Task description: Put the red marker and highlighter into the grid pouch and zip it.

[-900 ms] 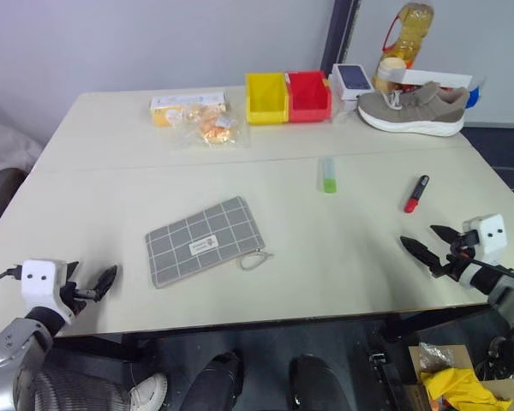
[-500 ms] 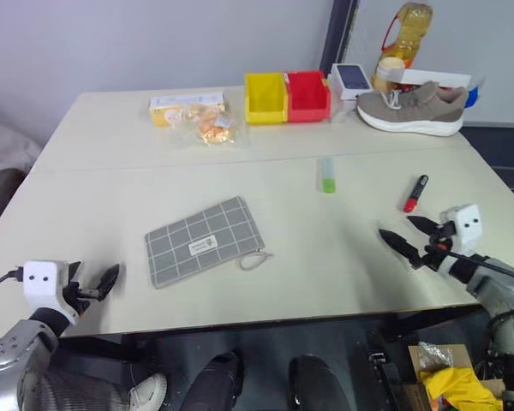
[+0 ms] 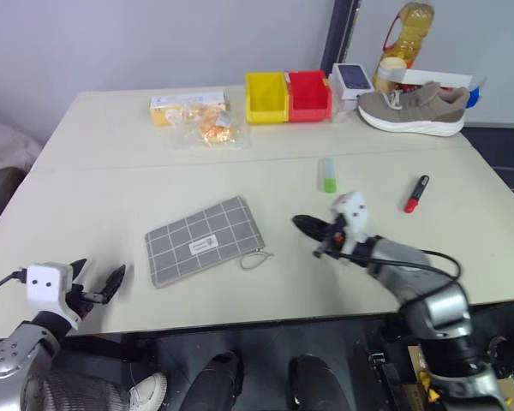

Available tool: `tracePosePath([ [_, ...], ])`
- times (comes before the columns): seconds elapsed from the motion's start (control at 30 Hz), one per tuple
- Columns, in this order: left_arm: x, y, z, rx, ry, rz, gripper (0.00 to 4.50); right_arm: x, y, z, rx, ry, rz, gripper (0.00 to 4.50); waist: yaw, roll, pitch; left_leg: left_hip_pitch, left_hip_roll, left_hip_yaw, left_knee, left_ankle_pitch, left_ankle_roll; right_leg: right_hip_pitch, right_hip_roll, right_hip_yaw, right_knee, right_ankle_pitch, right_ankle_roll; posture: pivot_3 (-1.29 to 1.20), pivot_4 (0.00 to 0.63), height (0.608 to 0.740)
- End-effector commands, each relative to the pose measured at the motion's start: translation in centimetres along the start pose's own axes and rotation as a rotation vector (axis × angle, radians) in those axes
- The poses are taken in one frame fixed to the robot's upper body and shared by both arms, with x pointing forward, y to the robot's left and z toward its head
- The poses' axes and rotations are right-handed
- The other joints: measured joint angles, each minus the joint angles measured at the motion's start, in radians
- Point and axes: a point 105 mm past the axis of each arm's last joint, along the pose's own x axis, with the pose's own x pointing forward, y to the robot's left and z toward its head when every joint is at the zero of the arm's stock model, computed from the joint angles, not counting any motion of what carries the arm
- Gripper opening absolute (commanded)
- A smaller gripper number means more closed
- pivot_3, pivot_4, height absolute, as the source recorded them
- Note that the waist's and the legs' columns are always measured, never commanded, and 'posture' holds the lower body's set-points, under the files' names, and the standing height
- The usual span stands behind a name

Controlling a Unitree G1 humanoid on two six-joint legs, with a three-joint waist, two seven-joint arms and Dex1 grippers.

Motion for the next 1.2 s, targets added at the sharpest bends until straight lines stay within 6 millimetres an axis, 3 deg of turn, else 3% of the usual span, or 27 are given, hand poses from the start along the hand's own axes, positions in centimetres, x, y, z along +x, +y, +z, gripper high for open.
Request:
tracePosePath([
  [0.03,0.2,-0.2,0.9,0.089,-0.02,-0.044,4.5,3.3,2.6,1.0,-0.063,-0.012,0.063,0.09,-0.002,0.0,0.0,0.0,0.0,0.0,0.0,0.0,0.0,0.0,0.0,0.0,0.0,0.0,0.0,0.0,0.15,0.74],
  [0.17,0.4,-0.7,0.9,0.166,-0.004,-0.096,4.5,6.5,4.0,0.0,-0.082,0.038,0.069,0.09,-0.002,0.0,0.0,0.0,0.0,0.0,0.0,0.0,0.0,-0.002,0.001,0.0,0.0,0.0,0.0,0.0,0.15,0.74],
  [0.33,0.4,-0.7,0.9,0.202,-0.001,-0.115,4.5,8.0,3.5,-1.9,-0.018,0.119,0.015,0.09,0.0,0.0,0.0,0.002,0.0,0.0,0.0,0.0,0.0,-0.002,0.002,0.0,0.0,0.002,0.003,0.0,0.15,0.74],
  [0.47,-0.1,-0.9,1.3,0.32,0.001,-0.169,4.5,8.5,3.1,-3.0,0.086,0.153,-0.023,0.09,-0.004,0.0,0.0,0.003,0.0,0.0,-0.001,0.0,0.0,-0.002,0.003,0.0,0.0,0.002,0.003,0.0,0.15,0.74],
  [0.7,0.3,-1.8,2.4,0.549,-0.071,-0.263,4.5,8.8,3.4,-3.1,0.128,0.153,-0.004,0.09,-0.003,0.0,0.0,0.006,0.001,0.0,-0.003,-0.001,-0.002,-0.001,0.004,0.0,0.0,0.001,-0.001,0.0,0.15,0.74],
  [0.9,2.1,-5.3,3.4,0.826,-0.244,-0.446,4.5,9.3,3.4,-3.0,0.13,0.147,0.004,0.09,-0.003,0.0,0.0,0.007,0.002,0.0,-0.003,-0.001,-0.002,0.0,0.004,0.0,0.001,0.003,0.001,0.0,0.15,0.74],
  [1.2,4.0,-8.1,2.4,0.968,-0.395,-0.649,4.5,9.7,2.8,-2.8,0.113,0.136,-0.022,0.09,-0.005,0.001,-0.001,0.008,0.002,0.0,-0.005,0.0,-0.001,-0.001,0.005,0.0,0.002,0.004,0.002,0.0,0.15,0.74],
])
